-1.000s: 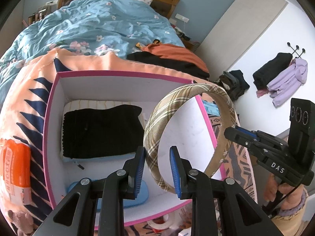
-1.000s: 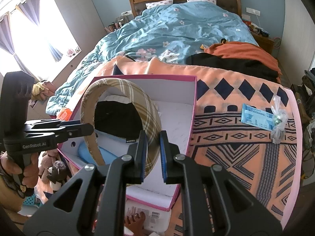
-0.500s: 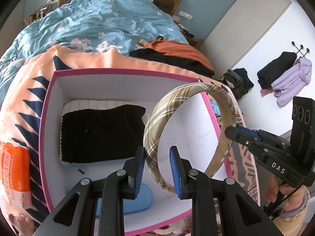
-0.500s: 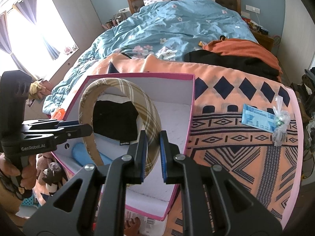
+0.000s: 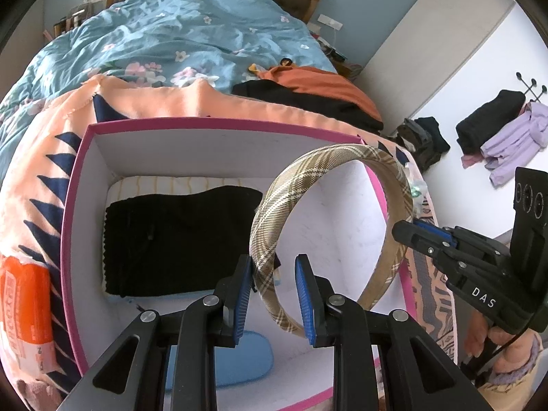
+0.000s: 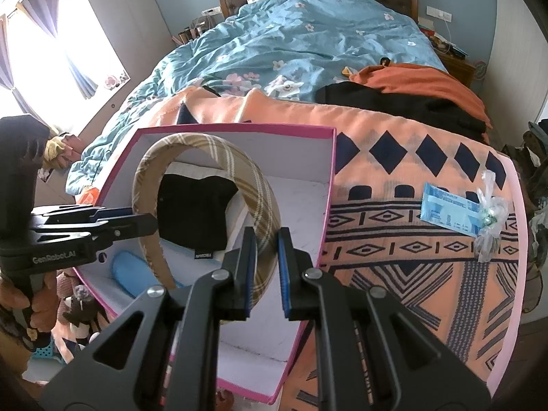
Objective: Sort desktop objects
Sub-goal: 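Lower the plaid headband with both grippers into the box beside the black cloth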
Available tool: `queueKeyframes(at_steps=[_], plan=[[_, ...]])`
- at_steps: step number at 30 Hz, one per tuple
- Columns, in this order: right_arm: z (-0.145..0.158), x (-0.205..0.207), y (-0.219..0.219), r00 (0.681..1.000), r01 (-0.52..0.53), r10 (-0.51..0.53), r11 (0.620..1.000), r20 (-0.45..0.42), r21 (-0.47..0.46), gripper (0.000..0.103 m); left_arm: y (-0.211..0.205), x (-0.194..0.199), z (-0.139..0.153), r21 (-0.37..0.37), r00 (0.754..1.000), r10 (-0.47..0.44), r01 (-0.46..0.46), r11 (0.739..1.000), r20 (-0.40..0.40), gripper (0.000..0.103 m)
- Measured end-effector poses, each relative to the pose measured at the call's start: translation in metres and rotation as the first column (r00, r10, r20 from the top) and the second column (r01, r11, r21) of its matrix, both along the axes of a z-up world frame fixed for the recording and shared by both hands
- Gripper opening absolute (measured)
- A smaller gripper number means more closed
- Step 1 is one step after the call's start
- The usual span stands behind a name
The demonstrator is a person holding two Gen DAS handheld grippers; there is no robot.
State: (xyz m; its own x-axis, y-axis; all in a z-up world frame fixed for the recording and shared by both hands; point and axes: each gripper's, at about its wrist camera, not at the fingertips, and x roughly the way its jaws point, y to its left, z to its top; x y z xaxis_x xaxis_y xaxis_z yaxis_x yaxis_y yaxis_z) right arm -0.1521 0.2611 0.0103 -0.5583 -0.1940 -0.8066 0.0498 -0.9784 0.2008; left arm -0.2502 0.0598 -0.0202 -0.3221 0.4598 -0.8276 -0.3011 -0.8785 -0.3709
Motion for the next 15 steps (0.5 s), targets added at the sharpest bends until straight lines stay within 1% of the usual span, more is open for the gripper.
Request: queueKeyframes(at_steps=[15], plan=[[-0.017,-0.017,0.002,0.999,-0.004,0.002,0.999,0.043,0.034,0.014,0.005,-0.014,-0.014,-0.018,1.0,0.008,-0.008,1.0,0.03,0.025]])
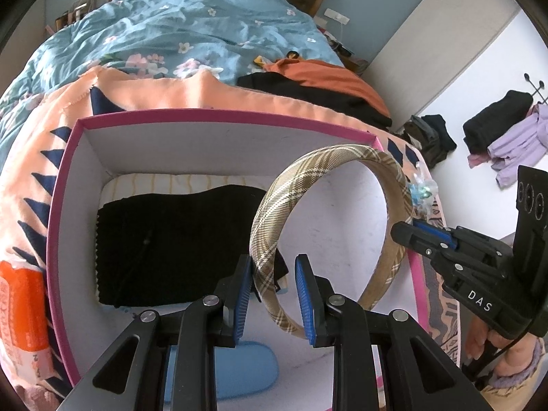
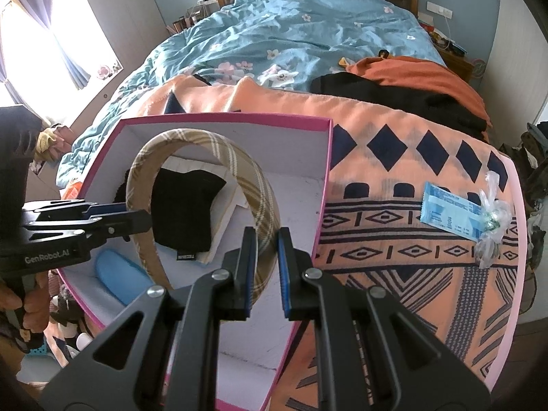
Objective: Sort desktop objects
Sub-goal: 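Lower the plaid headband with both grippers into the box beside the black cloth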
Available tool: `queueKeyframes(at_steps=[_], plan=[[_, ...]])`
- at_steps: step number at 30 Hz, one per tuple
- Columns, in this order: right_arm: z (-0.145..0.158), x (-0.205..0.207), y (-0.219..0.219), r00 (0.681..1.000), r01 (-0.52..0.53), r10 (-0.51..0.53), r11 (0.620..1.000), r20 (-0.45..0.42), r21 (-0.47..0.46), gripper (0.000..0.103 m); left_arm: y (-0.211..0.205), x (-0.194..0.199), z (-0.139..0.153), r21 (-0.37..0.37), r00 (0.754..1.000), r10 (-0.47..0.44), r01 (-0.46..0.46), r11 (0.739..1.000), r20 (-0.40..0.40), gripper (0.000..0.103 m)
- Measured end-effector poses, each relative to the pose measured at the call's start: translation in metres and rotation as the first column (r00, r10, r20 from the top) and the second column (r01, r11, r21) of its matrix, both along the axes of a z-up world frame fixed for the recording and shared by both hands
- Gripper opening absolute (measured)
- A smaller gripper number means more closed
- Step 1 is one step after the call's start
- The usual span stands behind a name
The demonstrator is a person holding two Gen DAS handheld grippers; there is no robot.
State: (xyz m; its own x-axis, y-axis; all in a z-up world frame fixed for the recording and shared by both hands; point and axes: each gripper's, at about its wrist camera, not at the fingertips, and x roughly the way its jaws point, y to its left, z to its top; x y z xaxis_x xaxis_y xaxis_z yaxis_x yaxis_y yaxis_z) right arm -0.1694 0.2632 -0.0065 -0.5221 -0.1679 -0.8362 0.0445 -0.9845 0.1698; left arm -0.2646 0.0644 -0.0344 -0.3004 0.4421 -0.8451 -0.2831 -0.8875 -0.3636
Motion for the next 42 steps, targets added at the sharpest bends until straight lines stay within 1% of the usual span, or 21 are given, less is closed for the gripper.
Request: queueKeyframes(at_steps=[12,20,28,30,33,35,38,42], plan=[[-0.008,-0.013,-0.004,1.0,-0.01,0.009,0.999,0.023,0.045,0.014,0.002,-0.01,-0.009,-0.012,1.0,0.015,-0.015,1.0,0.019,0.025],[-0.012,-0.027,-0.005,0.999,-0.017,0.014,0.995,0.035,0.097,0.014,0.007,-0.019,-0.016,-0.027,0.999,0.015,-0.014,1.0,0.029,0.025],[-0.017,-0.035,-0.01,0.999,-0.028,0.023,0.987,0.034,0.156,0.015,0.008,-0.023,-0.025,-0.03,0.998,0.022,-0.02,0.999,0.056,0.025],[-0.018,-0.037,-0.012,0.999,-0.034,0.029,0.986,0.032,0.164,0.017,0.008,-0.023,-0.028,-0.029,0.998,0.022,-0.02,0.999,0.062,0.025],[-0.021,-0.039,-0.014,0.999,-0.035,0.031,0.982,0.026,0.183,0.018,0.008,-0.023,-0.032,-0.032,0.997,0.021,-0.019,0.999,0.07,0.025],[-0.02,-0.04,-0.013,1.0,-0.028,0.025,0.984,0.017,0.178,0.019,0.009,-0.023,-0.035,-0.031,0.997,0.02,-0.017,0.999,0.077,0.025],[-0.02,-0.04,-0.014,1.0,-0.031,0.031,0.985,0.003,0.172,0.025,0.01,-0.022,-0.037,-0.034,0.996,0.017,-0.014,0.999,0.083,0.025],[-0.017,-0.038,-0.014,0.999,-0.03,0.035,0.985,-0.029,0.169,0.029,0.012,-0.022,-0.041,-0.033,0.996,0.014,-0.011,0.999,0.09,0.025]])
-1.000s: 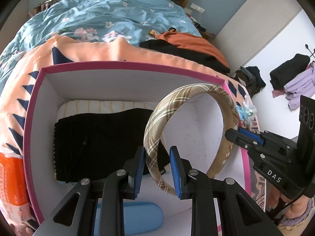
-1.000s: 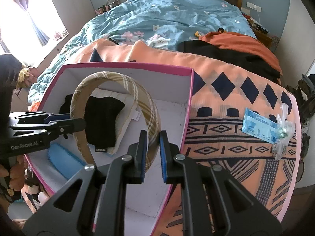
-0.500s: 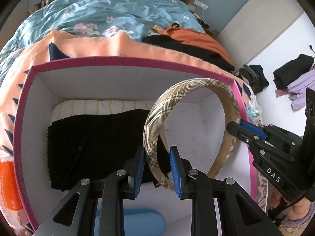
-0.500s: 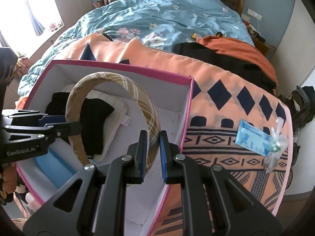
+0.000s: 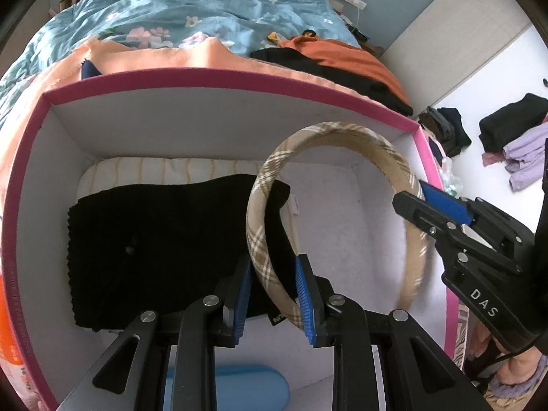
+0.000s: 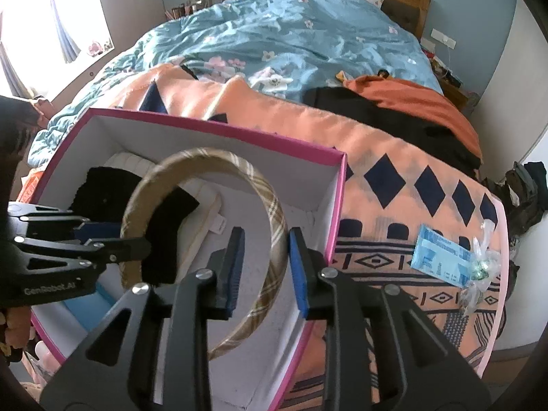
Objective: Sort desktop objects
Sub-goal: 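Lower the plaid headband with both grippers into the box beside the black cloth, then open both grippers to release the plaid headband inside the box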
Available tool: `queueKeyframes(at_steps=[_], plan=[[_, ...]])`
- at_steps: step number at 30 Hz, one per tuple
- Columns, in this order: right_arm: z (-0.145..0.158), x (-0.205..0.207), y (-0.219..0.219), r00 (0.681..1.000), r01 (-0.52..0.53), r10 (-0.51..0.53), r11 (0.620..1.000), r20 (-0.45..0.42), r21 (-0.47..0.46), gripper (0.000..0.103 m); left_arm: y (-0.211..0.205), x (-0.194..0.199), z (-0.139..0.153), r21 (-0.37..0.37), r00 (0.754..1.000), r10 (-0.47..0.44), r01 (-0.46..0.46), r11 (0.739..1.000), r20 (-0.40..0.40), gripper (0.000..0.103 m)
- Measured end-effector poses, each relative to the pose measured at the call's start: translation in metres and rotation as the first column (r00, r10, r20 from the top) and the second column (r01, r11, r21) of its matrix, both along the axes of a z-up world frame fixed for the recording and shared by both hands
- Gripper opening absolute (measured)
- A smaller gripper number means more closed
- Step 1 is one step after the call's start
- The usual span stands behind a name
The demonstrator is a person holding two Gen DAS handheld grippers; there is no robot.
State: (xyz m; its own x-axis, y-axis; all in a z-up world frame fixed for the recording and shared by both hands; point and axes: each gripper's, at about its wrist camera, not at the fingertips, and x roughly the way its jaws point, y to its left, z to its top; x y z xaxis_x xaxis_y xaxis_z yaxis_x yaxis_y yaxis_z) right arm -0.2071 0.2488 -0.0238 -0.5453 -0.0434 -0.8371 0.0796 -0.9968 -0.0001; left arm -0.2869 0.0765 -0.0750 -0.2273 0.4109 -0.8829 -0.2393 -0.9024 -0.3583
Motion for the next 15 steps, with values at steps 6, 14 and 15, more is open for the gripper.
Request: queueKeyframes(at_steps=[6,14,15], plan=[[0.004,0.004,-0.002,0.999,-0.02,0.02,1.0,-0.047,-0.005,0.039,0.006,0.0,-0.005,-0.006,1.0,-0.009,0.009,1.0,0.009,0.025],[0.007,0.007,-0.004,0.997,-0.031,0.033,0.999,-0.074,0.03,0.049,0.011,-0.001,-0.009,-0.017,1.0,-0.023,0.023,1.0,0.021,0.025],[0.007,0.007,-0.002,0.997,-0.031,0.031,0.999,-0.07,0.01,0.049,0.012,-0.001,-0.009,-0.019,0.999,-0.024,0.025,1.0,0.023,0.025]])
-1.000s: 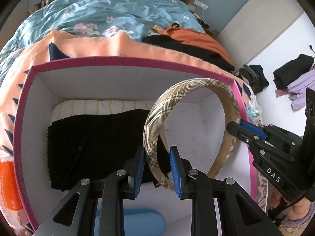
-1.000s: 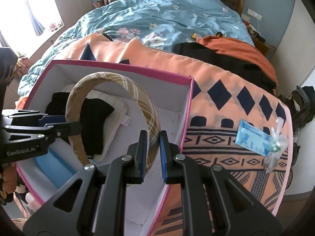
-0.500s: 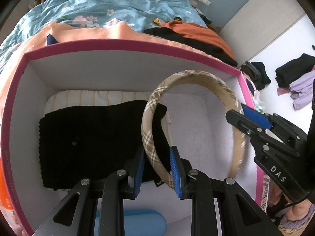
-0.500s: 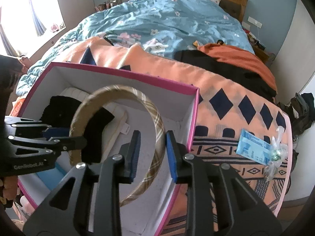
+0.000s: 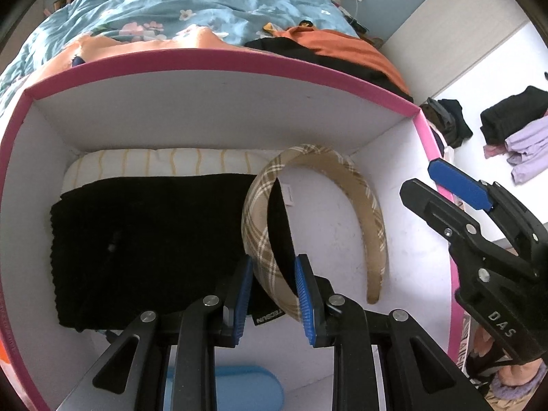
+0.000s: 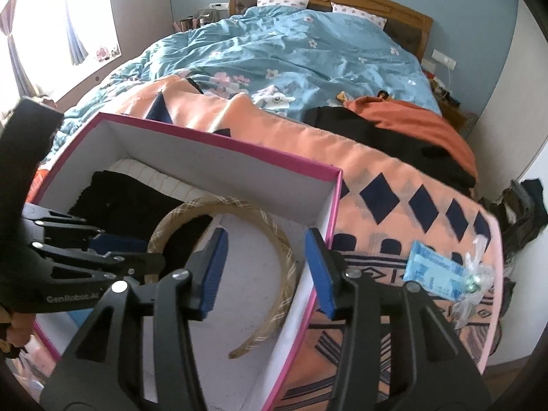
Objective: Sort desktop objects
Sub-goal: 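Open both grippers to release the plaid headband inside the box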
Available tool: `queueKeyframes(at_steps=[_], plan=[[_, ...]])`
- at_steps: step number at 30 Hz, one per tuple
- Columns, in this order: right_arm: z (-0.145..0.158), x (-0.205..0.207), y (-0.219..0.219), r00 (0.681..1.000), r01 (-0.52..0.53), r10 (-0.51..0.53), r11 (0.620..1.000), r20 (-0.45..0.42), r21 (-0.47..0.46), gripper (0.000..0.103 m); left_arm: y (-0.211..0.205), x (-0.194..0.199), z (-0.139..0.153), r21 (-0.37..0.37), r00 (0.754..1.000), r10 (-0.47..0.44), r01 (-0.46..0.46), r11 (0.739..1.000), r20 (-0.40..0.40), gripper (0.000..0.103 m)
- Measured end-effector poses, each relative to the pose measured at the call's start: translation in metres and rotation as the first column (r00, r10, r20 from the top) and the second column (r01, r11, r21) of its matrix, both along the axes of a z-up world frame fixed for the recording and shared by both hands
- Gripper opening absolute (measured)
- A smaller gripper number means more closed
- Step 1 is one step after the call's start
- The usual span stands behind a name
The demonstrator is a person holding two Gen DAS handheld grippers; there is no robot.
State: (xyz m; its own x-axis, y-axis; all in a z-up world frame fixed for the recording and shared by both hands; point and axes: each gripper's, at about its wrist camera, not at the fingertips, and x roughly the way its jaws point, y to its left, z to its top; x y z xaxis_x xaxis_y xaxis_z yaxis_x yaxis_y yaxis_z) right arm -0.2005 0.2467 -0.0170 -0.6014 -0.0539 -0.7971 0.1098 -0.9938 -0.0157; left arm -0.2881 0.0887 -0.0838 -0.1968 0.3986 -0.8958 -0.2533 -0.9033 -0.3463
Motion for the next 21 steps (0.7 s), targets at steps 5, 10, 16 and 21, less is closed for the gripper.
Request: queueKeyframes(at_steps=[5,10,16,21], plan=[[0.002,0.007,0.004,1.0,0.002,-0.001,0.999,0.015,-0.045,0.049,0.003,-0.002,-0.002,-0.03,1.0,-0.007,0.007,1.0,0.005,0.025],[0.008,0.021,0.004,1.0,-0.006,0.006,0.999,0.001,-0.043,0.049,0.004,-0.006,-0.005,-0.054,1.0,0.009,-0.008,0.998,0.011,0.023],[0.015,0.039,0.01,1.0,0.008,-0.009,0.998,-0.014,-0.066,0.049,0.001,-0.014,-0.008,-0.062,0.998,0.068,-0.066,0.996,0.017,0.017],[0.018,0.055,0.017,0.999,0.029,-0.031,0.996,-0.025,-0.079,0.051,-0.01,-0.021,-0.009,-0.042,0.991,0.131,-0.131,0.991,0.008,0.015]])
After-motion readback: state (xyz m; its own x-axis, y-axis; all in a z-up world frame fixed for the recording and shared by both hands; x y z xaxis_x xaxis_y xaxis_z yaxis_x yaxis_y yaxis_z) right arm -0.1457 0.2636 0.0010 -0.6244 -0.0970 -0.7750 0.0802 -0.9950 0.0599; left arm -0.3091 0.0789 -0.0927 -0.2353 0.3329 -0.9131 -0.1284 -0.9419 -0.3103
